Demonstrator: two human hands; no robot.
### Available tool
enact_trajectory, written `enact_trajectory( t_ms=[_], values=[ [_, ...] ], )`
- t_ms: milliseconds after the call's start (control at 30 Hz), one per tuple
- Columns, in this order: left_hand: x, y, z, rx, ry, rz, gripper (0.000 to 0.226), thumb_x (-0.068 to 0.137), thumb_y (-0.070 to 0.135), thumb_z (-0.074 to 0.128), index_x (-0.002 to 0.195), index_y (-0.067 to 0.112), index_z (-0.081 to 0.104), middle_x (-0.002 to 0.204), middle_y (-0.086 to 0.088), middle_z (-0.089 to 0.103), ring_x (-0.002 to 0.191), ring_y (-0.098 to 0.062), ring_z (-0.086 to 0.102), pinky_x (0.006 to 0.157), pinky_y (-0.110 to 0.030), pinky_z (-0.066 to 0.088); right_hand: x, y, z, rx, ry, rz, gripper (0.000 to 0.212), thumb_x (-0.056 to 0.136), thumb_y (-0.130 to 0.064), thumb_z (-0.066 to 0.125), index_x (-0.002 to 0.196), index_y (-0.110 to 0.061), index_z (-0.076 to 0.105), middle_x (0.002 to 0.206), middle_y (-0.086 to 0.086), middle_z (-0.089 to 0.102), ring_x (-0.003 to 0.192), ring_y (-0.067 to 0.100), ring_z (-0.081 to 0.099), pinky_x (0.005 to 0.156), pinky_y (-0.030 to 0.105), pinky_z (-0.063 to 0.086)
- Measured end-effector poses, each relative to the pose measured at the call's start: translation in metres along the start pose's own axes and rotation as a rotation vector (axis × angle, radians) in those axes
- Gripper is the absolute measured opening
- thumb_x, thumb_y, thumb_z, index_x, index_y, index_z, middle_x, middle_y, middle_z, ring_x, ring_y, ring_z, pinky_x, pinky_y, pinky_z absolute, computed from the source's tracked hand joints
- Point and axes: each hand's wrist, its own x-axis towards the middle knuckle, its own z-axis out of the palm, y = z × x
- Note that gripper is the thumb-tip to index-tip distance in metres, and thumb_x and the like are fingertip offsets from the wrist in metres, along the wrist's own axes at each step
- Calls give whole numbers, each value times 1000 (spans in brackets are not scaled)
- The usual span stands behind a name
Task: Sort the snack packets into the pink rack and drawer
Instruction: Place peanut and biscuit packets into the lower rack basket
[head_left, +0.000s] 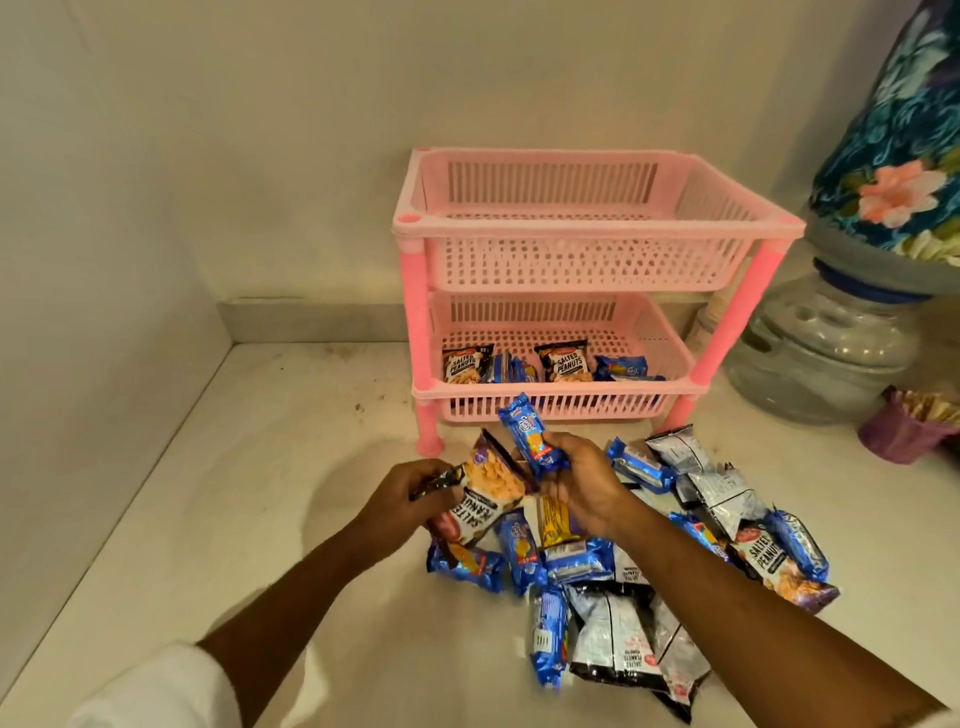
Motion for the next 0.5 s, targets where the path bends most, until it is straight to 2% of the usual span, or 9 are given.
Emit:
enact_trajectory(
  t_ms=[133,200,300,400,500],
  values=[
    [26,12,14,-290,65,-109,40,80,28,73,118,21,61,106,-10,75,94,-31,73,70,-39,60,3,-15,-4,134,-25,18,30,98,-25,55,116,-2,62,87,13,71,70,24,68,53,32,57],
    [37,18,23,-397,73,-116,54,74,31,77,123,20,57,113,-12,73,101,-34,71,76,-44,60,6,-24,-6,112,-33,-17,24,95,-23,62,111,-5,64,87,11,71,72,23,68,54,30,56],
    [53,24,36,-479,72,-115,68,66,29,85,126,21,54,116,-10,72,105,-35,70,78,-43,60,13,-35,-8,38,11,-79,25,95,-21,64,112,-4,65,96,12,72,78,20,71,60,30,59],
    [70,35,46,-501,86,-127,63,71,15,83,126,20,54,117,-10,71,106,-34,69,77,-43,60,20,-46,-11,-77,91,-114,29,95,-30,65,116,-10,69,103,8,77,86,18,73,68,34,57],
    [90,49,49,-530,165,-149,45,84,7,72,124,13,54,118,-12,71,101,-31,71,74,-42,61,28,-61,-13,-198,179,-153,28,94,-36,66,114,-17,69,103,6,77,91,19,70,63,30,53]
  ],
)
